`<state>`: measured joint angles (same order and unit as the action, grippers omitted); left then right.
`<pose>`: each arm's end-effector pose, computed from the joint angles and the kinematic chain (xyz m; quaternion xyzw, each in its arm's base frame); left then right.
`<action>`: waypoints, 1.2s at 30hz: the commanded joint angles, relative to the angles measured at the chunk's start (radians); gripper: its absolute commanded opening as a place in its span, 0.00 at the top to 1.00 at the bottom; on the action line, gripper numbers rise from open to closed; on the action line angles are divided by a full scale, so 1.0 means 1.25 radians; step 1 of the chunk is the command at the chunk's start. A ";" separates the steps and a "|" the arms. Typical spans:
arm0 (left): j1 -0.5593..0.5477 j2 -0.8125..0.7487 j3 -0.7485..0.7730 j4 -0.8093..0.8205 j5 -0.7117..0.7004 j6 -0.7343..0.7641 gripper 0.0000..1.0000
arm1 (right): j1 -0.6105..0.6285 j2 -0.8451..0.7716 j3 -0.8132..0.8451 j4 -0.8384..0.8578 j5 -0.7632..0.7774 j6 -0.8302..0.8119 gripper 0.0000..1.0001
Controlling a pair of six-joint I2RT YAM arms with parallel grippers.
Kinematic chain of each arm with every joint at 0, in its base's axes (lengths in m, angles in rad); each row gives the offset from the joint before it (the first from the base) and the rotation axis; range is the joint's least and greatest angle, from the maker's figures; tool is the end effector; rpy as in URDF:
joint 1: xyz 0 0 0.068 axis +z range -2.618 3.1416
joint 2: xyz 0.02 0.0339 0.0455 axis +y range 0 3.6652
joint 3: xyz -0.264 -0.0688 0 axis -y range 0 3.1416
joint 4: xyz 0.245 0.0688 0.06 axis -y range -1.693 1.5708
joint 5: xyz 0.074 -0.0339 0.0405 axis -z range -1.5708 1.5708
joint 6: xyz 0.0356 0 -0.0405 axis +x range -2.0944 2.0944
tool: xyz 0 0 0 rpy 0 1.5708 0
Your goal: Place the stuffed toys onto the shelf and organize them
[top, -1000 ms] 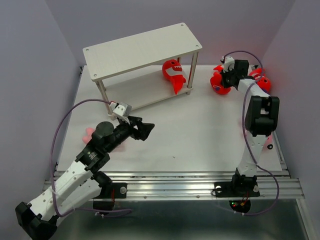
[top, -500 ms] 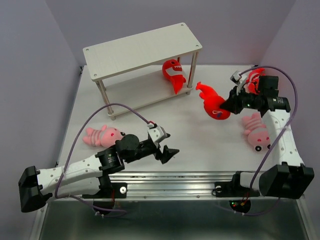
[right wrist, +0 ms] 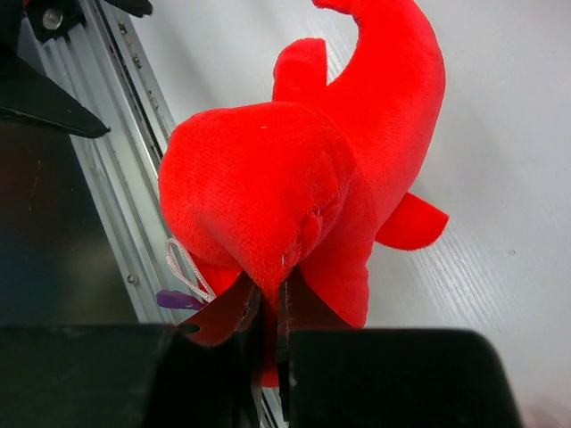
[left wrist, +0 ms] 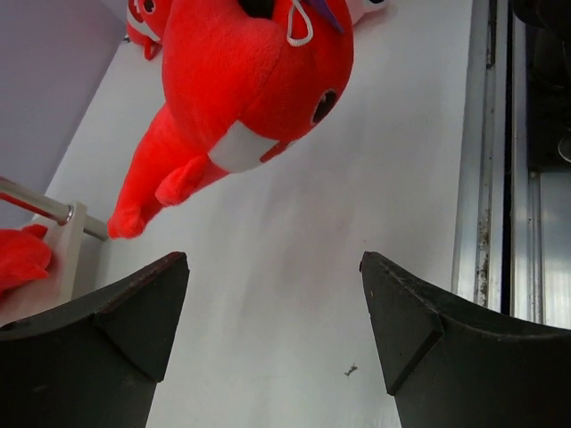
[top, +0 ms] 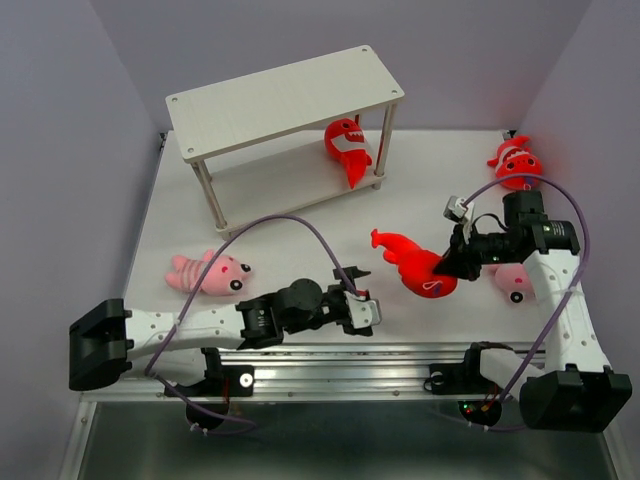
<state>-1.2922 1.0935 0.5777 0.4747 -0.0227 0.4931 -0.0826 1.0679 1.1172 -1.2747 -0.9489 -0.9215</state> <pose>0.0698 -0.2410 0.2748 0.5569 0.4587 -0.2618 0.6410 0.1684 0.0151 0.3277 -0.4286 0.7684 0.3210 0.3506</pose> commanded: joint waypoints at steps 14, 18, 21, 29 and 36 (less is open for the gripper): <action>-0.013 0.263 0.240 0.120 0.089 0.144 0.13 | 0.034 -0.033 -0.046 -0.010 -0.088 -0.057 0.98; -0.013 0.325 0.276 0.120 0.093 0.134 0.18 | 0.034 -0.032 -0.042 -0.020 -0.108 -0.068 0.98; -0.012 0.356 0.301 0.123 0.075 0.125 0.31 | 0.042 -0.033 -0.041 -0.031 -0.124 -0.079 0.98; 0.032 0.363 0.300 0.171 0.055 0.002 0.84 | 0.042 -0.043 -0.053 -0.038 -0.133 -0.086 0.93; 0.114 0.299 0.192 0.226 0.132 -0.260 1.00 | 0.042 -0.079 -0.045 0.056 -0.105 0.026 0.07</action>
<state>-1.2072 1.5433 0.8822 0.6239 0.1062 0.3763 -0.0502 1.0306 1.0470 -1.2472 -0.9947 -0.9966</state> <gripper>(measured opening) 0.077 0.700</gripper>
